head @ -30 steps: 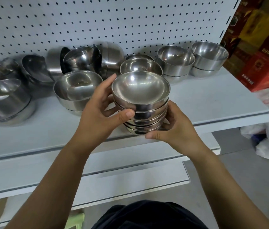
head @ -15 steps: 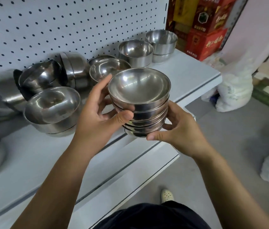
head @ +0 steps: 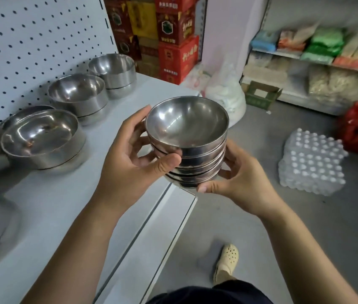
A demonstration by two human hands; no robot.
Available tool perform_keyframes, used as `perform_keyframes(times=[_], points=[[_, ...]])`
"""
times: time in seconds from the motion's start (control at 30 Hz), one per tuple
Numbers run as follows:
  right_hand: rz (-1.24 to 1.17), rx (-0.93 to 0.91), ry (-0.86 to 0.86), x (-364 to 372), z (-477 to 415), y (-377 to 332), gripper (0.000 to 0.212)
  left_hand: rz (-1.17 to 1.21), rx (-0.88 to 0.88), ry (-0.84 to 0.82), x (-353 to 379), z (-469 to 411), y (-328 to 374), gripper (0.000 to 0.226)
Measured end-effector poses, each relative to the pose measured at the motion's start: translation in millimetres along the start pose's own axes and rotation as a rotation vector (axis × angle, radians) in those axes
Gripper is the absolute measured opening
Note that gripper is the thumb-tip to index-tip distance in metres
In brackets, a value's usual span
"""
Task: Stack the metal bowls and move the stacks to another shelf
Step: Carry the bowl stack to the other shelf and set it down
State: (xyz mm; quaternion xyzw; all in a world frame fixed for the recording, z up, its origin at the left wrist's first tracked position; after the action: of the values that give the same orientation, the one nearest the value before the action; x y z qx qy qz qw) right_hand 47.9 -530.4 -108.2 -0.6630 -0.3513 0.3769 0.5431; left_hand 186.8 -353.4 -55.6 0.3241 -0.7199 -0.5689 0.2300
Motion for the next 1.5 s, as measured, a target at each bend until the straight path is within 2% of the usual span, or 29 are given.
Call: perform_keyframes(times=[0.4,0.63,0.83,1.5], points=[[0.074,0.032,0.199,-182,-46,26,0.102,0.088,0.016,-0.216,166,-136,-27,0.082],[0.119,0.059,0.255,-314,-92,44,0.104,0.15,0.063,-0.277,282,-230,-47,0.09],[0.116,0.092,0.304,-397,-135,64,0.102,0.167,0.039,-0.331,354,-308,-67,0.092],[0.108,0.086,0.644,-622,-396,112,0.1,0.142,0.082,-0.674,537,-684,-131,0.086]])
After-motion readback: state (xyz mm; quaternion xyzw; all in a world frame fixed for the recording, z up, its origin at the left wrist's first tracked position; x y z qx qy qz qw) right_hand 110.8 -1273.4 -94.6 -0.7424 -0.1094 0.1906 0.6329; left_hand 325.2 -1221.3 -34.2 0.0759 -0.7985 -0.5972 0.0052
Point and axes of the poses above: each hand's wrist, its own z-axis away from the middle knuckle, its own x-axis out of the palm, y = z × x, the point moved 4 cm from there along -z, towards the middle knuckle, and after that the axes turned 1 degree about -z, right-handed, at the moved point
